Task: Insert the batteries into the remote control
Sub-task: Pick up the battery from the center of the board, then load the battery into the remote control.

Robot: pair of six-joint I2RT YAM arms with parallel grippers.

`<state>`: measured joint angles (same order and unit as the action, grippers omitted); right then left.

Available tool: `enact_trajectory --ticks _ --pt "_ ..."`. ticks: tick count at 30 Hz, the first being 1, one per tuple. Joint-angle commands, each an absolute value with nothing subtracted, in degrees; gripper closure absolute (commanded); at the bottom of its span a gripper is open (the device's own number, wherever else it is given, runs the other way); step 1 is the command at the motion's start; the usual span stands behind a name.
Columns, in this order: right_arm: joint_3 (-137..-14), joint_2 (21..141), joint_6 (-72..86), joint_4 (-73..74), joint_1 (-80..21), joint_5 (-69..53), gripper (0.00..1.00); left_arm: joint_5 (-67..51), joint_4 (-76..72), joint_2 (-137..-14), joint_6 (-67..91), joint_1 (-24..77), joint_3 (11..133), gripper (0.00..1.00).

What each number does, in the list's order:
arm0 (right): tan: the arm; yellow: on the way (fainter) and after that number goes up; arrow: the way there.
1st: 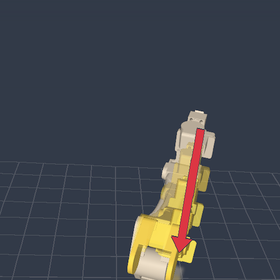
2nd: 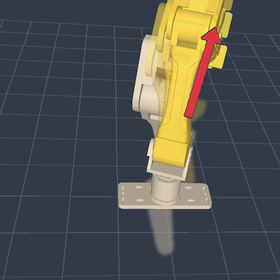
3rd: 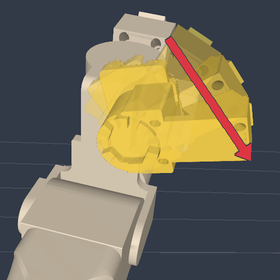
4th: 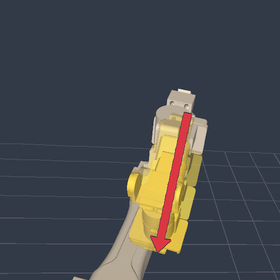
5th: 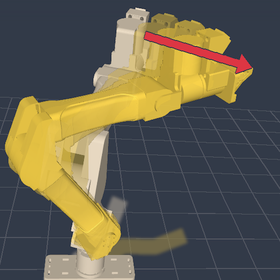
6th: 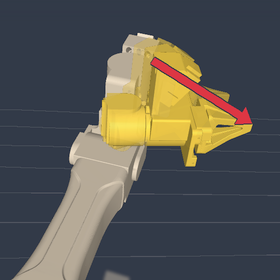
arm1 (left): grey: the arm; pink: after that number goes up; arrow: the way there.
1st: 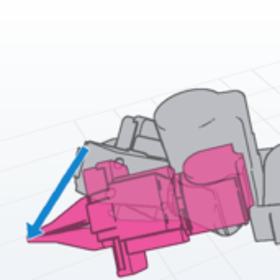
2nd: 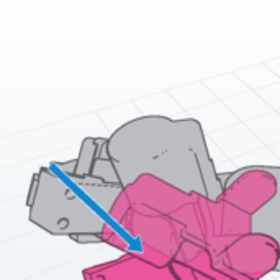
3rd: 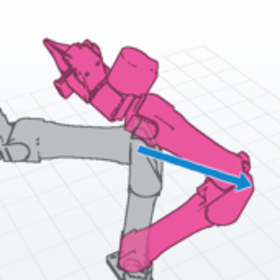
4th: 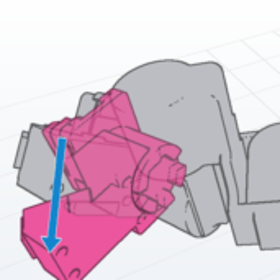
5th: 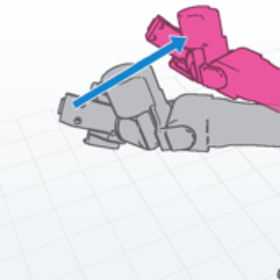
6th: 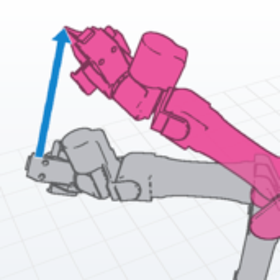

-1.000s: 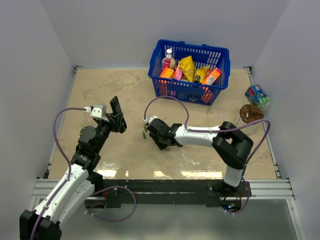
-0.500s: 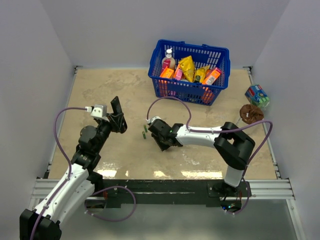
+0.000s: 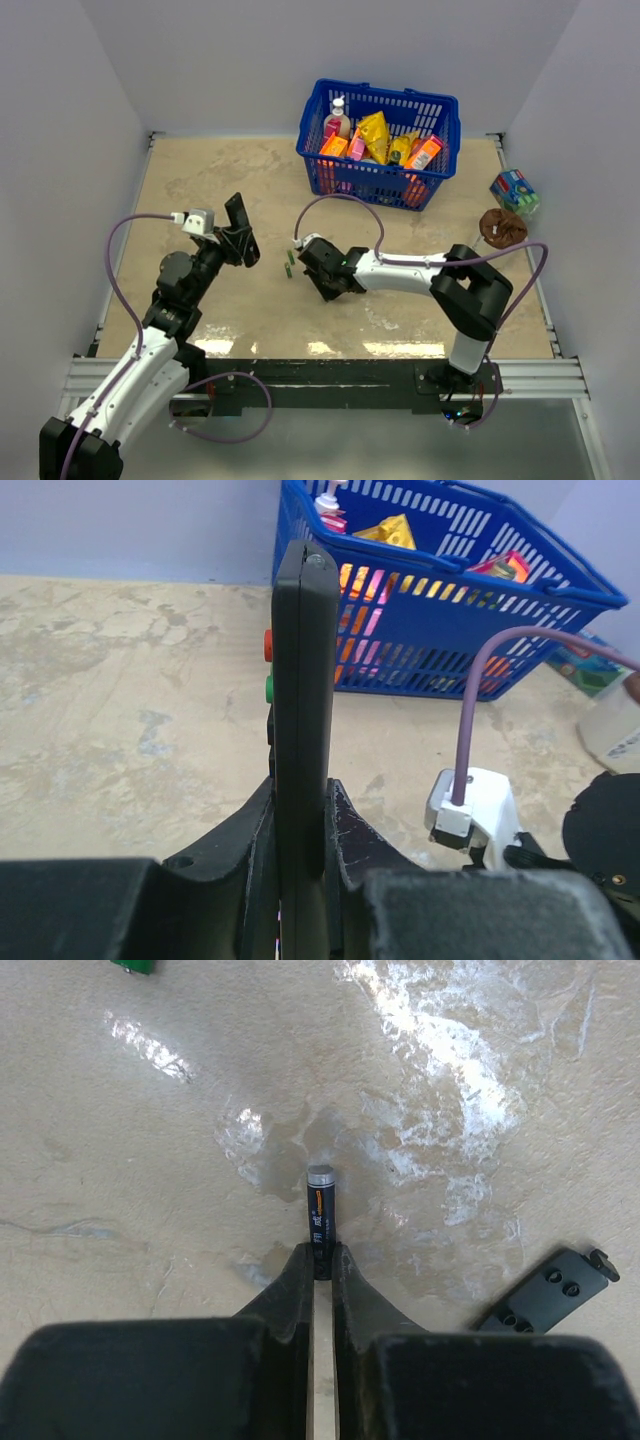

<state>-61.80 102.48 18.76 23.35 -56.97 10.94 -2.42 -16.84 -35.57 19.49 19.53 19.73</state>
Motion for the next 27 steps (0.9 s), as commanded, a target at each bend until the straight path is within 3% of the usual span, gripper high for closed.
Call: enact_trajectory --ticks 1,12,27 --pt "-57.05 101.96 18.89 28.13 -57.22 7.83 1.00 -6.58 -25.21 -36.03 24.25 19.25 18.11 1.00" --pt "-58.97 83.86 21.45 22.06 -57.30 7.39 1.00 -13.00 -34.62 -40.51 33.30 19.25 17.58 1.00" --pt "-67.23 79.81 21.18 17.40 -58.01 1.93 1.00 -18.28 -50.17 -47.37 47.11 19.42 15.73 1.00"
